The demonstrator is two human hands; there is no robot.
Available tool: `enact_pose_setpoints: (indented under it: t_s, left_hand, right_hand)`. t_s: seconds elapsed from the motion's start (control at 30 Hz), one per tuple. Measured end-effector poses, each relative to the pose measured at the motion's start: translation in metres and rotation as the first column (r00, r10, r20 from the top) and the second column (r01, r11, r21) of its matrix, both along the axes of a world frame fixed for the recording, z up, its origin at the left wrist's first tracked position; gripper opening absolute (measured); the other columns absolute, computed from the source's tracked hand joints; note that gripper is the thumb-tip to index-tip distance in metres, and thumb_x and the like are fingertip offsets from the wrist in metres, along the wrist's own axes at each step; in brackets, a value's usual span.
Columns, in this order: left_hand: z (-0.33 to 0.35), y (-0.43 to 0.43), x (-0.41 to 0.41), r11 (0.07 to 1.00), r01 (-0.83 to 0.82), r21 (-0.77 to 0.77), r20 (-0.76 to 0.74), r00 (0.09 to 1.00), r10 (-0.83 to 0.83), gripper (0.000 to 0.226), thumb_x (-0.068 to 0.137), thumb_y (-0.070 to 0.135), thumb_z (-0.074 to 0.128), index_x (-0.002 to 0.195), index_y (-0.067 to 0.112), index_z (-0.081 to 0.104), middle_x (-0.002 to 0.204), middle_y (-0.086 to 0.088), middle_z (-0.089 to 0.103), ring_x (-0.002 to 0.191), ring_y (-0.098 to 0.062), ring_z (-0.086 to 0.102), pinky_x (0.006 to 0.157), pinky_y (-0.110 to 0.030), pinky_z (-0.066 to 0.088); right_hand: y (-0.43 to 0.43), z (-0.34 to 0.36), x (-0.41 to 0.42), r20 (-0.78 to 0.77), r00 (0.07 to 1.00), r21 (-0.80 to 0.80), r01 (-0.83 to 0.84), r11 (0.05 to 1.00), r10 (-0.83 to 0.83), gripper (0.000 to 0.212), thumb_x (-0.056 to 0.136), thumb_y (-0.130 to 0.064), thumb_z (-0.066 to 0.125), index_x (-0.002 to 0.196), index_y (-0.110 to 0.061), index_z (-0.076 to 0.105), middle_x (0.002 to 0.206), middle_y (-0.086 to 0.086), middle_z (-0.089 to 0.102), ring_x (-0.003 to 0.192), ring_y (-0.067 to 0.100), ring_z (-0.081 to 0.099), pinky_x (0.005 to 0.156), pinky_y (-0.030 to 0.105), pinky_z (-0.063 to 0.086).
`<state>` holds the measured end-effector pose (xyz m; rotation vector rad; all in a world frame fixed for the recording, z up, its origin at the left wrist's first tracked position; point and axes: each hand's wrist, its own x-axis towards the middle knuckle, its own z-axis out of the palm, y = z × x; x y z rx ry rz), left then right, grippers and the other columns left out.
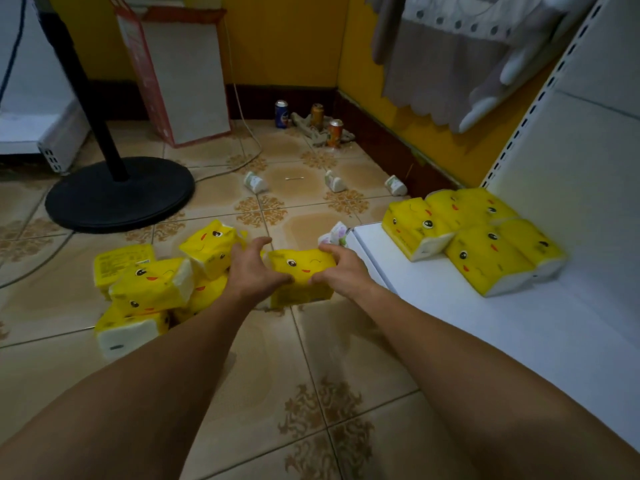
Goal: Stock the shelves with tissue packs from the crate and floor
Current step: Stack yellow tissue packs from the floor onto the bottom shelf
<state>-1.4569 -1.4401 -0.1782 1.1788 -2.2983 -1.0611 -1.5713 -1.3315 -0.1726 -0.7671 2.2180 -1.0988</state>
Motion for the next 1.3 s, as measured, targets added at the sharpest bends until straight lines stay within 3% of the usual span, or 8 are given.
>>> enact_pose_setpoints:
  t_s: [0.23,0.43,0.53,0.63,0.73,0.83,1.07,1.3]
  left_hand:
    - [0.011,0.023,-0.023,0.988,0.145,-0.049,0.078,0.987,-0.141,0.064,0.065,0.017,0.083,0.122,0.009,0.057,0.122,-0.015,0.059,0.111,-0.029,0.055,0.086,-0.032,0.044]
    - [0.015,0.039,-0.041,0.953,0.176,-0.247,-0.074,0.977,-0.200,0.034,0.067,-0.003,0.072,0.099,0.003,0.061,0.107,-0.020,0.051,0.100,-0.032,0.049,0.066,-0.020,0.028]
    - [0.017,0.049,-0.046,0.918,0.269,-0.292,-0.142,0.937,-0.320,0.030,0.067,-0.008,0.069,0.094,0.000,0.059,0.108,-0.017,0.046,0.100,-0.028,0.047,0.072,-0.025,0.040]
    - [0.016,0.053,-0.047,0.898,0.293,-0.329,-0.162,0.919,-0.359,0.031,0.069,-0.010,0.067,0.095,0.003,0.056,0.115,-0.015,0.040,0.106,-0.028,0.046,0.081,-0.029,0.046]
    - [0.020,0.055,-0.049,0.944,0.249,-0.218,-0.174,0.942,-0.289,0.052,0.070,0.001,0.074,0.115,0.012,0.050,0.132,-0.014,0.032,0.119,-0.030,0.041,0.083,-0.023,0.037]
    - [0.024,0.061,-0.057,0.961,0.274,-0.018,-0.192,0.943,-0.273,0.090,0.064,0.010,0.081,0.138,0.024,0.031,0.133,-0.013,0.040,0.117,-0.030,0.045,0.083,-0.032,0.044]
    - [0.018,0.076,-0.077,0.907,0.401,-0.130,-0.076,0.908,-0.413,0.063,0.069,0.007,0.076,0.127,0.015,0.053,0.130,-0.013,0.046,0.121,-0.028,0.043,0.095,-0.028,0.035]
    - [0.020,0.113,-0.112,0.843,0.536,-0.052,-0.183,0.824,-0.536,0.060,0.072,0.006,0.074,0.125,0.018,0.051,0.130,-0.009,0.053,0.114,-0.026,0.052,0.088,-0.033,0.045]
  right_hand:
    - [0.037,0.013,-0.018,0.006,0.991,-0.085,0.133,0.988,-0.133,0.061,0.071,-0.003,0.073,0.125,-0.023,0.054,0.128,0.009,0.053,0.110,0.024,0.051,0.085,0.032,0.048]
    - [0.061,0.016,-0.030,0.224,0.959,-0.151,0.210,0.966,-0.173,0.086,0.071,-0.002,0.072,0.141,-0.034,0.034,0.135,0.008,0.045,0.119,0.027,0.048,0.083,0.036,0.051]
    - [0.070,0.017,-0.032,0.316,0.940,-0.123,0.175,0.977,-0.129,0.086,0.075,-0.002,0.071,0.142,-0.036,0.029,0.125,-0.002,0.038,0.112,0.026,0.045,0.078,0.038,0.050]
    - [0.073,0.012,-0.037,0.392,0.908,-0.169,0.228,0.959,-0.147,0.065,0.071,0.000,0.073,0.121,-0.034,0.049,0.129,0.005,0.045,0.113,0.030,0.050,0.087,0.048,0.053]
    - [0.073,0.011,-0.041,0.288,0.932,-0.224,0.289,0.931,-0.220,0.050,0.064,-0.002,0.077,0.096,-0.034,0.055,0.127,0.009,0.051,0.111,0.030,0.053,0.089,0.049,0.052]
    - [0.077,0.014,-0.040,0.049,0.967,-0.222,0.256,0.941,-0.251,0.051,0.067,-0.003,0.074,0.103,-0.031,0.052,0.119,0.002,0.049,0.110,0.025,0.051,0.083,0.037,0.052]
    - [0.109,0.010,-0.044,-0.195,0.960,-0.101,0.182,0.978,-0.199,0.094,0.064,-0.023,0.080,0.143,-0.031,0.029,0.141,0.006,0.035,0.129,0.024,0.037,0.100,0.036,0.040]
    - [0.163,0.008,-0.058,-0.485,0.825,0.026,0.346,0.938,-0.291,0.071,0.076,-0.031,0.071,0.139,-0.026,0.037,0.142,0.006,0.034,0.129,0.026,0.037,0.099,0.037,0.039]
